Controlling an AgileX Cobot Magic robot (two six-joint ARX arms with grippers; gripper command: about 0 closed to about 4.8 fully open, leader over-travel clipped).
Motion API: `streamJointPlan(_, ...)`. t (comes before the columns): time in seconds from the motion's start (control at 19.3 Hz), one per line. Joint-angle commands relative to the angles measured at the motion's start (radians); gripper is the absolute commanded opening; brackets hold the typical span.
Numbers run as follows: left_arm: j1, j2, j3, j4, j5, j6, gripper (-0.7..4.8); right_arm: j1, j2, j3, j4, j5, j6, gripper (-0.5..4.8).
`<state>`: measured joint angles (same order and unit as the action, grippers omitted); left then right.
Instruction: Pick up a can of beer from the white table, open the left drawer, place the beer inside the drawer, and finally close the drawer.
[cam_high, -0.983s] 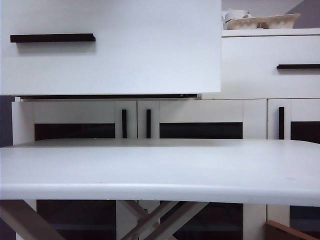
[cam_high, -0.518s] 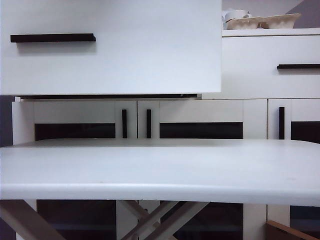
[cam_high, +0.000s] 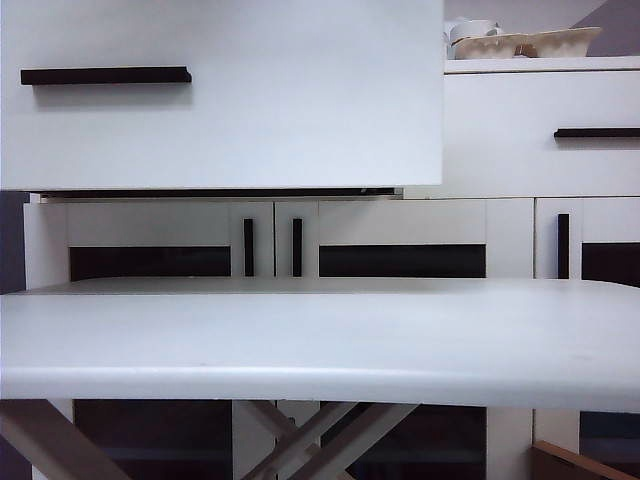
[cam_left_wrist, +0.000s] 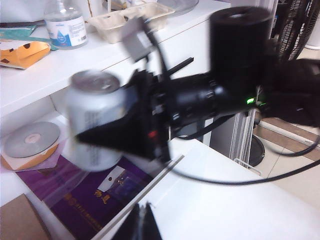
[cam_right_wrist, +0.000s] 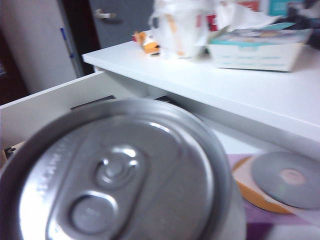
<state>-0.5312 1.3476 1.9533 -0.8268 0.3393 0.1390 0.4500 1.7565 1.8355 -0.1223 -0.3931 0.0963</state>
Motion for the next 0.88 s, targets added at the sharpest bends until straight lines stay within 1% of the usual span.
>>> streamJointPlan(0.05, -0.001, -0.002, 0.005, 0.012, 0.001, 0.003, -0.06, 0.031, 0.029, 0.035, 0.021, -0.001, -0.031, 2.41)
streamJointPlan(0.21, -0.001, -0.002, 0.005, 0.012, 0.001, 0.003, -0.06, 0.06, 0.055, 0.038, -0.003, 0.019, -0.085, 2.37)
streamJointPlan(0.31, -0.001, -0.002, 0.005, 0.012, 0.001, 0.003, -0.06, 0.074, 0.071, 0.041, -0.012, 0.062, -0.144, 2.37)
streamJointPlan(0.36, -0.001, -0.002, 0.005, 0.012, 0.001, 0.003, -0.06, 0.075, 0.073, 0.041, -0.013, 0.065, -0.175, 2.37)
streamJointPlan(0.41, -0.001, -0.002, 0.005, 0.013, 0.001, 0.003, -0.06, 0.08, 0.077, 0.04, -0.019, 0.1, -0.203, 2.37)
streamJointPlan(0.52, -0.001, -0.002, 0.005, 0.013, 0.001, 0.003, -0.06, 0.081, 0.078, 0.04, -0.041, 0.14, -0.304, 2.37)
streamJointPlan(0.57, -0.001, -0.002, 0.005, 0.013, 0.001, 0.003, -0.06, 0.086, 0.078, 0.04, -0.047, 0.179, -0.37, 2.37)
streamJointPlan(0.62, -0.001, -0.001, 0.005, 0.013, 0.001, 0.003, -0.06, 0.09, 0.079, 0.04, -0.059, 0.24, -0.467, 2.37)
streamJointPlan(0.67, -0.001, -0.001, 0.005, 0.013, 0.001, 0.003, -0.06, 0.101, 0.085, 0.04, -0.068, 0.293, -0.527, 2.37)
streamJointPlan(0.72, -0.001, -0.001, 0.005, 0.013, 0.001, 0.003, -0.06, 0.102, 0.088, 0.04, -0.076, 0.323, -0.55, 2.38)
streamJointPlan(0.88, -0.001, 0.0, 0.005, 0.013, 0.001, 0.003, -0.06, 0.105, 0.102, 0.04, -0.096, 0.327, -0.549, 2.44)
